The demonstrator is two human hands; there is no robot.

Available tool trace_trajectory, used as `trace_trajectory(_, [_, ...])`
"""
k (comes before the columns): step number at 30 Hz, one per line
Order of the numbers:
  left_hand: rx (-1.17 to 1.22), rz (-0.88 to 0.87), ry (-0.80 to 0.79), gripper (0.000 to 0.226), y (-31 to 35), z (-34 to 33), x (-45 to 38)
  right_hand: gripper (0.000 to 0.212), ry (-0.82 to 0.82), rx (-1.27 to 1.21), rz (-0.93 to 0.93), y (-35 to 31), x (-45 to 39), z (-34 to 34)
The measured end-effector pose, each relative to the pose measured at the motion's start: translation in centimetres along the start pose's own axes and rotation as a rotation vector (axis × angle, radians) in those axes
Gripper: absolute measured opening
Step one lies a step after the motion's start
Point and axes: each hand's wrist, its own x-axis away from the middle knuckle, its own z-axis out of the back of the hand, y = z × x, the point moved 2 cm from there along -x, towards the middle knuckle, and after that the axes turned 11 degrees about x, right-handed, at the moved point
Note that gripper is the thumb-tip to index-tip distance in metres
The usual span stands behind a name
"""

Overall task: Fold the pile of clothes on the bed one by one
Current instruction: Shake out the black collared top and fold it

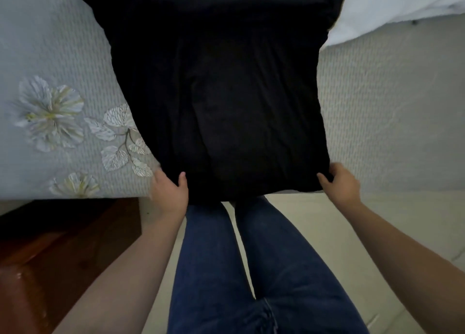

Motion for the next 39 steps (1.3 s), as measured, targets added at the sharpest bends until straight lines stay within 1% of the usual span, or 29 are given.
trace_trajectory(2, [0.143, 0.060, 0.001, 0.040, -0.6, -0.1, 0.8, 0.026, -0.030, 0.037, 0.025, 0.7, 0.6, -0.7])
trace_trajectory(5, [0.235, 0.109, -0.011, 0.032, -1.5, -0.1, 1.9, 0.025, 0.032, 0.048, -0.006, 0.5, 0.6, -0.6])
trace_trajectory(7, [0.273, 0.090, -0.008, 0.037, -2.2, 0.1, 2.7, 0.021, 0.099, 0.096, -0.034, 0.1, 0.6, -0.4])
trace_trajectory(10, [0.318, -0.016, -0.017, 0.051, -3.7, 0.7, 4.0, 0.017, 0.211, 0.127, -0.007, -0.2, 1.6, -0.7])
trace_trajectory(14, [0.351, -0.134, -0.004, 0.050, -6.4, 2.2, 5.2, 0.021, 0.361, 0.045, 0.092, 1.2, 3.2, -0.6])
trace_trajectory(16, [0.292, -0.224, 0.026, 0.046, -7.8, 3.5, 5.9, 0.026, 0.407, 0.073, 0.148, 2.7, 4.2, -0.3])
trace_trajectory(18, [0.163, -0.319, 0.027, 0.038, -8.8, 4.7, 6.9, 0.030, 0.437, 0.191, 0.260, 3.5, 5.4, 0.3])
trace_trajectory(21, [-0.057, -0.494, -0.036, 0.024, -8.9, 5.9, 8.3, 0.036, 0.525, 0.358, 0.556, 3.0, 7.8, 1.2])
trace_trajectory(23, [-0.164, -0.629, -0.070, 0.018, -8.3, 6.8, 9.3, 0.042, 0.583, 0.486, 0.708, 2.8, 9.4, 1.7])
trace_trajectory(24, [-0.215, -0.688, -0.078, 0.021, -8.1, 7.2, 9.7, 0.044, 0.590, 0.550, 0.752, 2.7, 10.0, 2.0])
trace_trajectory(25, [-0.278, -0.728, -0.082, 0.030, -7.9, 7.7, 9.9, 0.046, 0.598, 0.606, 0.782, 2.7, 10.3, 2.2])
trace_trajectory(26, [-0.344, -0.733, -0.089, 0.041, -7.8, 8.1, 9.8, 0.045, 0.600, 0.646, 0.800, 2.7, 10.5, 2.4])
trace_trajectory(27, [-0.392, -0.710, -0.080, 0.050, -7.7, 8.6, 9.6, 0.041, 0.584, 0.669, 0.797, 2.6, 10.6, 2.6])
trace_trajectory(28, [-0.412, -0.684, -0.063, 0.051, -7.6, 9.1, 9.5, 0.034, 0.558, 0.672, 0.762, 2.6, 10.6, 2.8])
trace_trajectory(29, [-0.395, -0.673, -0.034, 0.047, -7.3, 9.6, 9.5, 0.026, 0.547, 0.659, 0.708, 2.5, 10.5, 2.9])
trace_trajectory(30, [-0.352, -0.682, -0.011, 0.039, -6.9, 9.9, 9.6, 0.024, 0.539, 0.642, 0.638, 2.4, 10.2, 3.0])
trace_trajectory(32, [-0.249, -0.732, 0.022, 0.019, -6.1, 10.1, 10.2, 0.036, 0.517, 0.583, 0.504, 1.9, 10.0, 3.2])
trace_trajectory(33, [-0.179, -0.752, 0.051, 0.013, -5.9, 10.2, 10.5, 0.039, 0.510, 0.573, 0.463, 1.5, 9.9, 3.2])
trace_trajectory(34, [-0.115, -0.744, 0.064, 0.011, -5.7, 10.2, 10.6, 0.038, 0.496, 0.592, 0.440, 1.0, 10.0, 3.3])
trace_trajectory(37, [-0.034, -0.668, 0.033, 0.023, -6.1, 9.6, 10.1, 0.032, 0.435, 0.638, 0.375, 0.1, 9.8, 3.1])
trace_trajectory(39, [-0.006, -0.684, 0.026, 0.027, -6.6, 9.4, 9.9, 0.028, 0.431, 0.547, 0.321, 0.0, 9.5, 3.1])
